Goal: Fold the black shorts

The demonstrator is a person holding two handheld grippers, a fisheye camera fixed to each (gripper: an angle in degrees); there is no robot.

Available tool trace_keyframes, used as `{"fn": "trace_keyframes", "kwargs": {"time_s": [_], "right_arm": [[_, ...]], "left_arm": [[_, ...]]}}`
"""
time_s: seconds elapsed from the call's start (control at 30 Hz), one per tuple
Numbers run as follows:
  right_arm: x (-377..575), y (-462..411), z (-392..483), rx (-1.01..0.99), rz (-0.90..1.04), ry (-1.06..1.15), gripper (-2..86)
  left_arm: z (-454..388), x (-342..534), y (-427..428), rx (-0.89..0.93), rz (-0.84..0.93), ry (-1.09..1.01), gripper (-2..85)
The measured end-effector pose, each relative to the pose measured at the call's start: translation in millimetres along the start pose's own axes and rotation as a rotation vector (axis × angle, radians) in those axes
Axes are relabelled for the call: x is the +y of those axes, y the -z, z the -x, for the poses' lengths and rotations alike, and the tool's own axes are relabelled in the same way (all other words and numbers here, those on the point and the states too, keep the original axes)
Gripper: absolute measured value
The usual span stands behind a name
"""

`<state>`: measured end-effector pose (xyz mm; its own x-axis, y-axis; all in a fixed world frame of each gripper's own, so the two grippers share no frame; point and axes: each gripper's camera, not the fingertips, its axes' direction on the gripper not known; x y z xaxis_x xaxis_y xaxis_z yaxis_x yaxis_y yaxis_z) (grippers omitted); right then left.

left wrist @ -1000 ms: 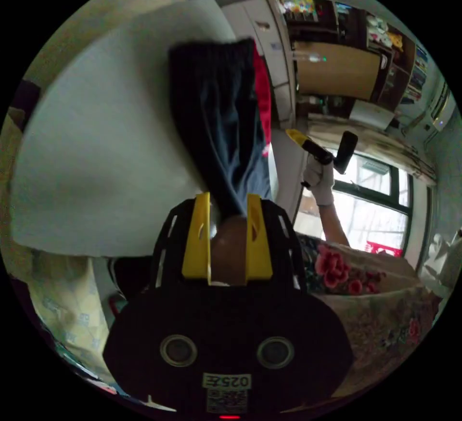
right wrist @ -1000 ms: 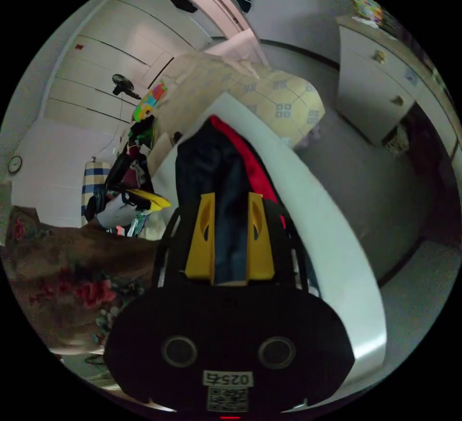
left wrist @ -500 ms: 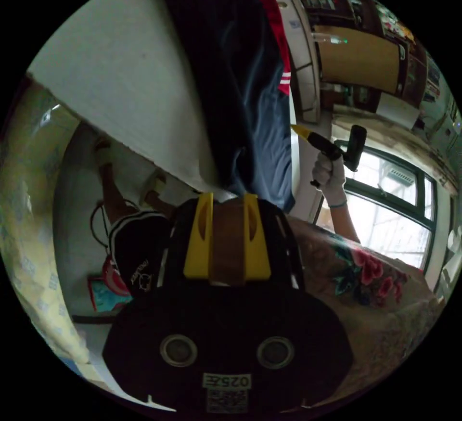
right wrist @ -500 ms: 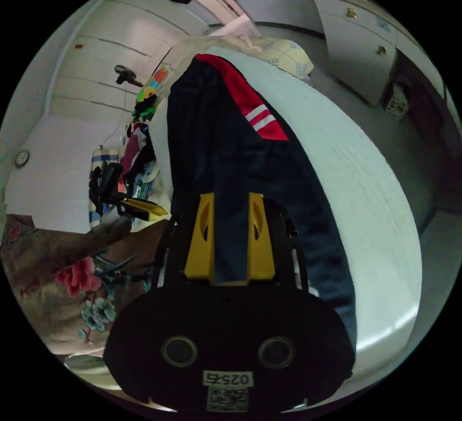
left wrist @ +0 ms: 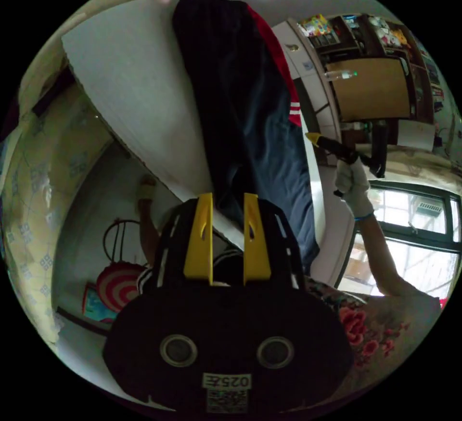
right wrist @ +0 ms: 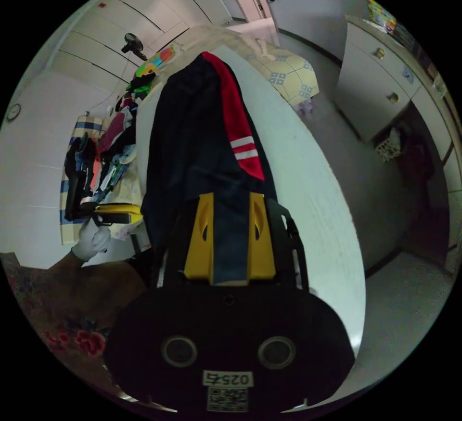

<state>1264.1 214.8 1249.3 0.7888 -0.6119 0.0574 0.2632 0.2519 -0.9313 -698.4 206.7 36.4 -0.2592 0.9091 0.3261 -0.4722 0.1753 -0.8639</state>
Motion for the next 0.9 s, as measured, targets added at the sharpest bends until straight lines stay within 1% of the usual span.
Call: {"fn": "trace_keyframes", "kwargs": {"time_s": [0.07,0.1,0.2,0.27,0.33,0.57,0.7,0.73,0.8,0.83,0.9], "right_arm": [[-14.7,-3.4,-2.2,0.03,0.014,0.01,11.1],[-18.1,-4.6,-3.1,0.026,0.022,0.012,11.1],[-30.1,-9.0,-5.8,0.035,0.074,0.011,11.2],[-32.9,-5.4,-5.0,0.053,0.078,0.014,11.1],[-33.9,-1.9,-5.6,0.053,0.076,0.013,11.1],[-37.3,3.7,-18.5,-0.019,0.088,-0.042,10.6],[-38.1,9.3,-20.0,-0.015,0.094,-0.041,8.9],[-38.3,11.1,-20.0,-0.002,0.097,-0.04,6.5],[-38.3,14.8,-20.2,0.053,0.104,-0.055,2.1],[-37.7,20.3,-19.0,0.114,0.096,-0.062,0.2],[-36.0,32.7,-15.7,0.157,0.065,-0.037,-0.4]], "left_arm": [[-18.3,-1.8,-19.1,-0.124,0.02,-0.045,5.4],[-23.9,-1.3,-23.3,-0.148,0.025,-0.066,5.3],[-53.1,5.9,-41.3,-0.309,0.045,-0.186,4.8],[-70.9,12.7,-54.8,-0.471,0.058,-0.261,4.5],[-82.3,16.9,-63.1,-0.571,0.056,-0.311,4.1],[-120.6,29.7,-101.1,-0.746,0.103,-0.58,2.8],[-123.8,33.6,-97.2,-0.769,0.089,-0.61,0.3],[-118.6,32.8,-94.2,-0.782,0.077,-0.588,-0.8],[-105.3,31.9,-82.9,-0.726,0.07,-0.521,-1.4],[-95.0,36.2,-67.5,-0.682,0.045,-0.472,-1.5],[-75.1,49.0,-35.5,-0.574,-0.014,-0.384,-1.6]]}}
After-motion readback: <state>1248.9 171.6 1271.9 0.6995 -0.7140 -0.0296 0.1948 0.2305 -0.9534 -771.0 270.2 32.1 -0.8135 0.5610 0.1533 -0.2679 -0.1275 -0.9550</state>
